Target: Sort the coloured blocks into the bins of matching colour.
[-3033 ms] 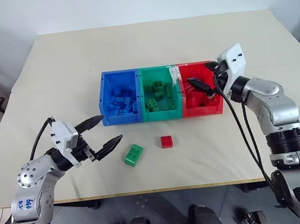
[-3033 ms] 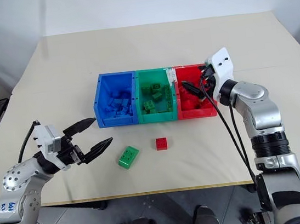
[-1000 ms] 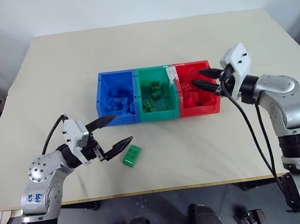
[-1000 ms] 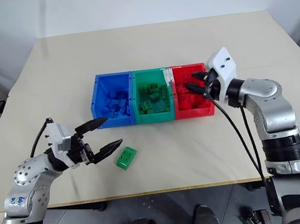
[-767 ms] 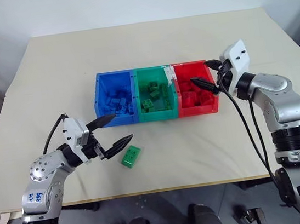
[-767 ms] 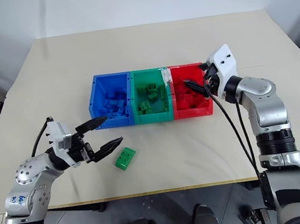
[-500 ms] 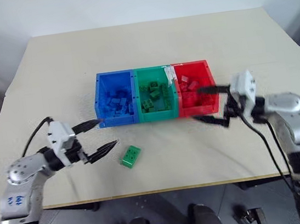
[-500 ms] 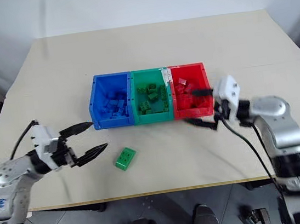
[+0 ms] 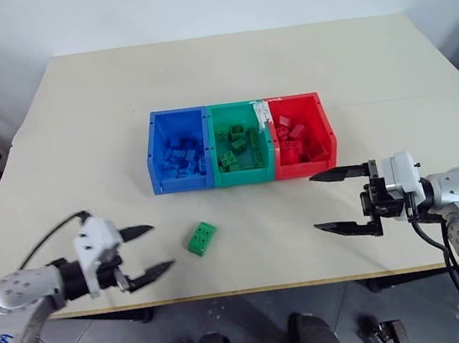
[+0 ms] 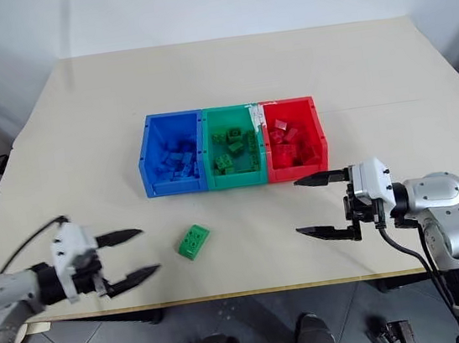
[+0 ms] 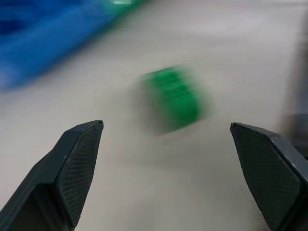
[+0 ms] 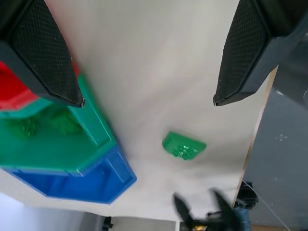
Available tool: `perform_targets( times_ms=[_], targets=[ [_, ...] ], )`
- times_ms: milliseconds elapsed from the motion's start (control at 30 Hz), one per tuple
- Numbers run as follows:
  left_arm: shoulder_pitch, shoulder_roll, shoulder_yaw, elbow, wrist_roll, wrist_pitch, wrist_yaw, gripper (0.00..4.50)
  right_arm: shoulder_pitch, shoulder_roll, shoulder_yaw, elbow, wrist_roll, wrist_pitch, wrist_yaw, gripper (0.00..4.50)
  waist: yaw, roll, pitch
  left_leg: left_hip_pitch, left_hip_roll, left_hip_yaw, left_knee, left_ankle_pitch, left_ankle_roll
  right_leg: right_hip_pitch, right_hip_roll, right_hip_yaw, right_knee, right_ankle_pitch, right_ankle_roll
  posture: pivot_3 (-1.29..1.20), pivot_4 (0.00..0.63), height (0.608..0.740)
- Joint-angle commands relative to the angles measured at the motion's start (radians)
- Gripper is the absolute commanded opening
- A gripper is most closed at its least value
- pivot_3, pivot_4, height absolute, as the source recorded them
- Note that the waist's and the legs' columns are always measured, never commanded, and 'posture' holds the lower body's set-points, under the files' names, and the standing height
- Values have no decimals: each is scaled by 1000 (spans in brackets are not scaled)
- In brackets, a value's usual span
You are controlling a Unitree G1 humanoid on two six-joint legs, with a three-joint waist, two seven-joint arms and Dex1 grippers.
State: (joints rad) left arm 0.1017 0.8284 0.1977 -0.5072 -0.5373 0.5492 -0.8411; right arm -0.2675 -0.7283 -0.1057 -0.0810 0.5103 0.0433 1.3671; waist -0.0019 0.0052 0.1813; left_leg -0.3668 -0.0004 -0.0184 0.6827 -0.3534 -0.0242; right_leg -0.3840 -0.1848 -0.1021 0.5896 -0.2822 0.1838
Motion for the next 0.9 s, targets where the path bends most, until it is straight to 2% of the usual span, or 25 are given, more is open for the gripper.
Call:
perform_targets(
  times_ms=[33, 133, 233, 333, 567, 667, 767, 867, 900],
  targets=[
    [-91, -47, -127, -86, 41, 176, 172, 4500, 0, 13, 12, -49, 3, -14, -16, 4489, 10, 0, 0, 0, 0, 0, 1, 0, 0, 0, 0, 0, 0, 0, 0, 0, 150, 740],
    [-185, -106, -245, -82, 140, 266, 307, 4500, 7, 21, 31, -63, -9, -24, -25, 4489, 16, 0, 0, 0, -1, 0, 2, 0, 0, 1, 0, 0, 0, 0, 0, 0, 150, 740],
    [-242, -184, -296, -77, 162, 337, 387, 4500, 24, 29, 45, -87, -20, -25, -41, 4489, 22, 0, 0, 0, -1, 0, 1, 0, 0, 1, 0, 0, 0, 0, 0, 0, 150, 740],
    [-253, -161, -337, -76, 205, 334, 376, 4500, 49, 27, 50, -113, -24, -22, -58, 4489, 24, 0, 0, 0, -1, 0, 1, 0, 0, 1, 0, 0, 0, 0, 0, 0, 150, 740],
    [-263, -105, -295, -18, 199, 294, 295, 2375, 114, 10, 25, -141, -28, -28, -91, 4500, 24, 0, 0, 0, -1, 0, 1, 0, 0, 1, 0, 0, -1, 0, 0, 0, 150, 740],
    [-311, -116, -287, 10, 181, 259, 257, 1471, 145, 3, -16, -141, -29, -34, -123, 4500, 26, 0, 0, 0, -1, 0, 1, 0, 0, 1, 0, 0, -1, 0, 0, 0, 150, 740],
    [-404, -194, -262, 58, 145, 238, 259, 1469, 184, 12, -68, -158, -13, -18, -178, 4500, 35, 0, 0, -1, -1, 0, 2, 0, 0, 1, 0, 0, -2, 0, 0, 0, 150, 740],
    [-510, -276, -261, 130, 149, 142, 240, 1469, 215, 41, -118, -194, 25, 21, -265, 4500, 37, -1, 0, -1, -1, 0, 3, 0, 0, 2, 0, 0, -2, 0, 0, 0, 150, 740],
    [-597, -332, -264, 199, 155, 121, 260, 1469, 240, 56, -148, -217, 39, 33, -307, 4500, 38, -1, 0, -1, -1, 0, 3, 0, 0, 2, 0, 0, -2, 0, 0, 0, 150, 740]
  ],
)
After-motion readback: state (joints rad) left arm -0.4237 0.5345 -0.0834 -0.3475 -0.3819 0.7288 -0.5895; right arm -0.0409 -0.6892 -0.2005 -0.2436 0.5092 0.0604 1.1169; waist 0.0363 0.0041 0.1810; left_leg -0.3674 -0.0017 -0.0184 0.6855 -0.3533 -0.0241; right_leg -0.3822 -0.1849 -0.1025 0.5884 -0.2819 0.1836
